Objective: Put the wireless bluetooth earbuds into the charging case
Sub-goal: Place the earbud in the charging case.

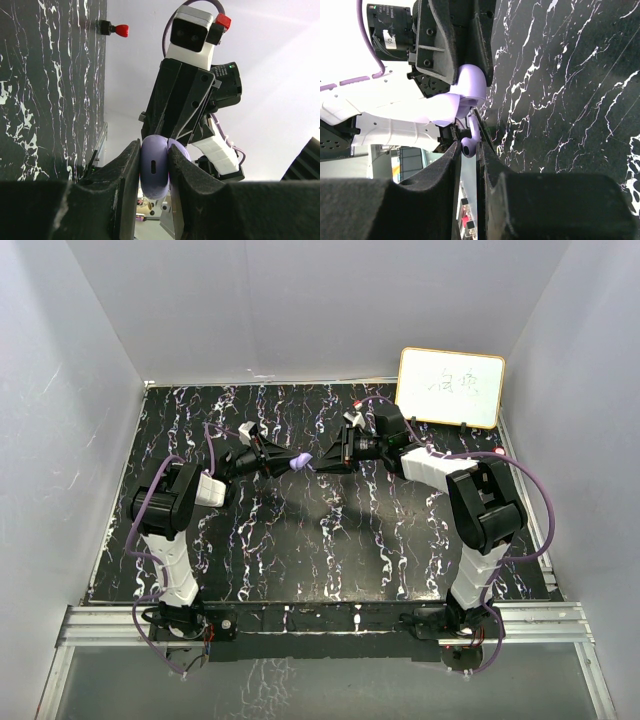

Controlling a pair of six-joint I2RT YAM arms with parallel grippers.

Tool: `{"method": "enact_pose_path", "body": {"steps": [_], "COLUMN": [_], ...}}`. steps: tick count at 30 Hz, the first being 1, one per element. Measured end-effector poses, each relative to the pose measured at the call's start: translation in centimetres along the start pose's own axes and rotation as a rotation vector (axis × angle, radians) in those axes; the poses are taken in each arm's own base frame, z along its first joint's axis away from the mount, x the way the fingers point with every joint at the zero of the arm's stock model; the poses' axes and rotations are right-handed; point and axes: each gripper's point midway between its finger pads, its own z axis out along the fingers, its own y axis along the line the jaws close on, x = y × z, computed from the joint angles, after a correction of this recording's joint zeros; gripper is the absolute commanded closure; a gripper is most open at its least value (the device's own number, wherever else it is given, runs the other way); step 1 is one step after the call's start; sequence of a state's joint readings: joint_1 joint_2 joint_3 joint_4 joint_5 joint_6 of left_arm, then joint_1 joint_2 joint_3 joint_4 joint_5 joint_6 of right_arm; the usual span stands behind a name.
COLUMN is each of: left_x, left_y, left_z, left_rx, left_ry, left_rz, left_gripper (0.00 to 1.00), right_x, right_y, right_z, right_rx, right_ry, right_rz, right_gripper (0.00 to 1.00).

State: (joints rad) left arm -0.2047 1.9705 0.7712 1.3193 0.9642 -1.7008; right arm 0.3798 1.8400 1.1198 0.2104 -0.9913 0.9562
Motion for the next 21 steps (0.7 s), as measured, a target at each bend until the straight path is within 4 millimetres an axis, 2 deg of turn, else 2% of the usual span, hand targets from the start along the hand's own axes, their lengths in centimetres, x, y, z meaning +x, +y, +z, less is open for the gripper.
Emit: {"method": "enact_pose_path", "body": {"steps": [10, 21], "left_x": [-0.02, -0.01], "left_y": [0.17, 0.02], "left_z": [0.00, 0.00], "left_rx": [-0.006, -0.002], "left_ry": [-0.001, 0.000], "left_rz": [-0.003, -0.009], "left_gripper": [1.00, 1.00], "right_x": [-0.14, -0.20], "right_y": [0.91, 0.36], "right_z": [0.37, 0.73], "right_rx": [-0.015, -0.010], "right_ry": [0.005, 0.011], "right_rz": [-0.009, 0.000], "right_gripper": [0.91, 0.91]}}
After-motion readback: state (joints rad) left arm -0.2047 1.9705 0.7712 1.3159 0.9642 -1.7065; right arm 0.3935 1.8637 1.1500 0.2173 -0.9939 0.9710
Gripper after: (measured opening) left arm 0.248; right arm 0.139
